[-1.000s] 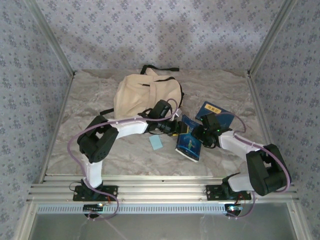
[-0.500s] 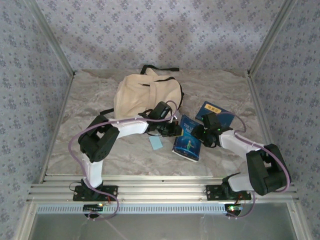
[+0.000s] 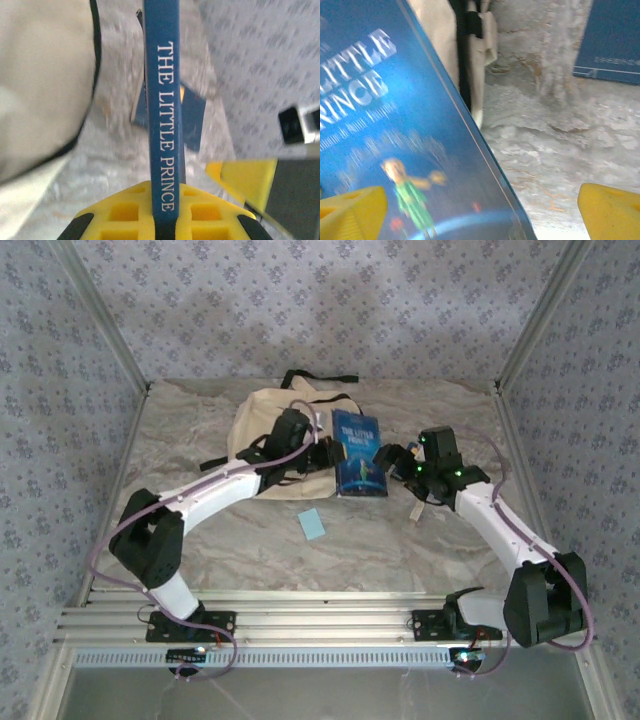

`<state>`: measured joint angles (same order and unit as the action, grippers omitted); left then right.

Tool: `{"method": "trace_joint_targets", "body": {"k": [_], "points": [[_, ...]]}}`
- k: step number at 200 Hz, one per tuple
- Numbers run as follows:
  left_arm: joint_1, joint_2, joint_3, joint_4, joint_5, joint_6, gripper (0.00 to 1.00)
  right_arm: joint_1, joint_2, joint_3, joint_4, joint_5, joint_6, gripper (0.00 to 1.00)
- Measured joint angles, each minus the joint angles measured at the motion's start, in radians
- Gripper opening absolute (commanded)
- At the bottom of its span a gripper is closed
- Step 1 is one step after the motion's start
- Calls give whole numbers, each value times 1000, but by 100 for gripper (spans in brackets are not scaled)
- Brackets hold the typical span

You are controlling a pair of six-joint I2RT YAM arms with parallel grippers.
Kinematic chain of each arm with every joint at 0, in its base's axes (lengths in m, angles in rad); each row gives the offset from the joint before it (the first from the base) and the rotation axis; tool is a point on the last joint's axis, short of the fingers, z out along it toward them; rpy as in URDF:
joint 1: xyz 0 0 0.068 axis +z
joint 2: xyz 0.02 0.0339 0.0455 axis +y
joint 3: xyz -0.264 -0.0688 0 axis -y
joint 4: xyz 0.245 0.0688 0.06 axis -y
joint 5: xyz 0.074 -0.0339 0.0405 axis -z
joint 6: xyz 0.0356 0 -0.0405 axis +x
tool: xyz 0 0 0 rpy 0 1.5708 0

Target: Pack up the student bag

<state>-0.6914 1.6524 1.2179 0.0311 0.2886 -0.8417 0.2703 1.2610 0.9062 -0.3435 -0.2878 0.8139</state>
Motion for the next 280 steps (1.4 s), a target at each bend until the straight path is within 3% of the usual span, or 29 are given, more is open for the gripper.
{"method": "trace_joint_targets", "body": {"k": [41,89,176,214,234,246,280], "points": [[50,-10,-39,127,-196,-81,0,47,-1,-15,198,-30,112,100],[55,51,-62,280,-327,-229,0,155,80,-95,563,-34,322,100],[55,48,-179,426,-387,-402,0,201,390,-139,1107,-42,628,100],[54,8,-234,447,-386,-449,0,204,443,-138,1218,-35,668,99],[54,-14,-270,470,-388,-471,0,204,451,-136,1256,-26,675,94],[55,-21,-279,475,-393,-480,0,203,459,-135,1273,-22,682,86],[55,-31,-283,496,-398,-494,0,194,478,-124,1288,-18,690,48]]}}
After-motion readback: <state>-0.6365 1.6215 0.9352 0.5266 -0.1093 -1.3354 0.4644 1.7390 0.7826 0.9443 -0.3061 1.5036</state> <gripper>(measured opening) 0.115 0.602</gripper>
